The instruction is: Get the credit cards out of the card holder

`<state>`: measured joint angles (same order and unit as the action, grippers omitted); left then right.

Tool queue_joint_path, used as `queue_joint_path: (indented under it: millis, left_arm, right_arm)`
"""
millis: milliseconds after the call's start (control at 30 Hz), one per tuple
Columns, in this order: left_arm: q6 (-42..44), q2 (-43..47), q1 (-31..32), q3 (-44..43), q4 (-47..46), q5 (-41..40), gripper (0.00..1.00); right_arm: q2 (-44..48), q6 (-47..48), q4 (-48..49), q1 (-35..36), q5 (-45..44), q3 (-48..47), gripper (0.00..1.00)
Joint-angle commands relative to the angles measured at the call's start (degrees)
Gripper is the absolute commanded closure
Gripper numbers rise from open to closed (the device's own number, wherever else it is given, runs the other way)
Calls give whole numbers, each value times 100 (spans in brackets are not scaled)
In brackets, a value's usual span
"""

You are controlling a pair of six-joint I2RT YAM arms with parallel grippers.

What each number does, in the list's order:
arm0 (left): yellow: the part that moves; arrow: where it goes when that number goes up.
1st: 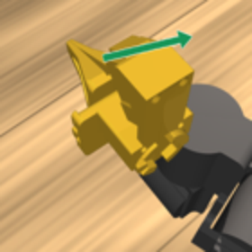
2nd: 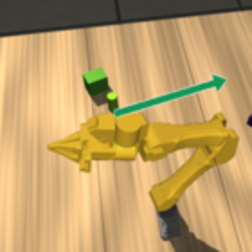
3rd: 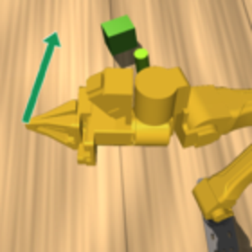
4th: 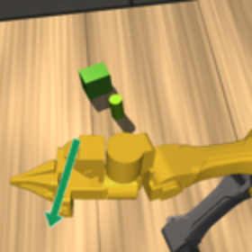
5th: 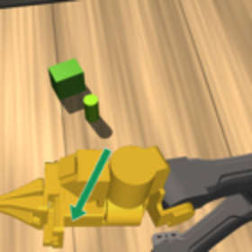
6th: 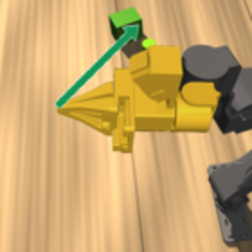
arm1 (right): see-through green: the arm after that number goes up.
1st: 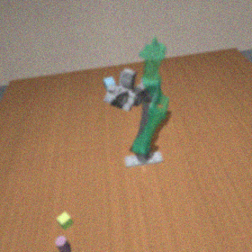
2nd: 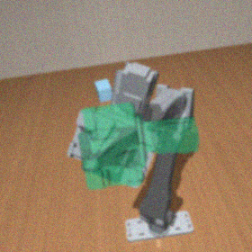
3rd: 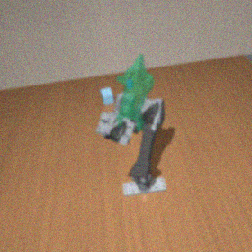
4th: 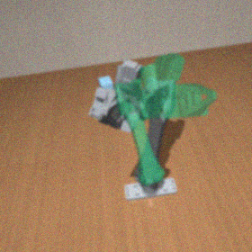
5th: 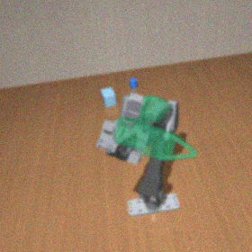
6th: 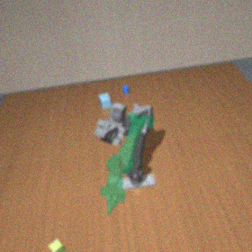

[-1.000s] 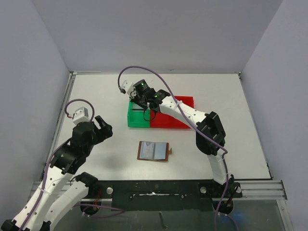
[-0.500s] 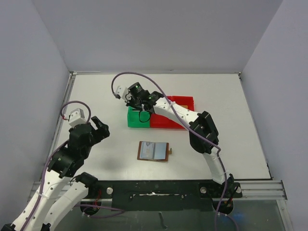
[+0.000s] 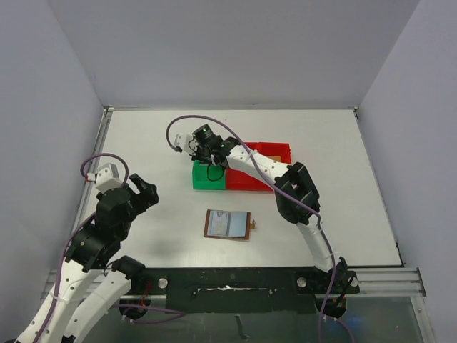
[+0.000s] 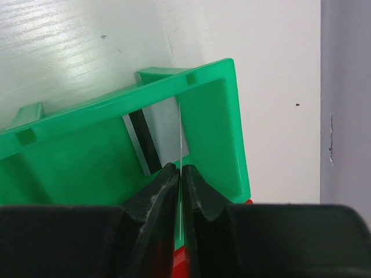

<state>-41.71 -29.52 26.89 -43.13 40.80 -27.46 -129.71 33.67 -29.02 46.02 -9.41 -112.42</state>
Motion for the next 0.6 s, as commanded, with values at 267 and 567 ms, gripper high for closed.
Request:
queue_joint_path:
  millis: [267,567]
  left_arm:
    - [58,-41,-26,-140,-266,7,24]
    - [68,-151,-27,-78,-402,112,24]
  right_arm:
    - [-80,844,575,-243,166,68,87]
    - [-87,1050,826,-277,649,321,86]
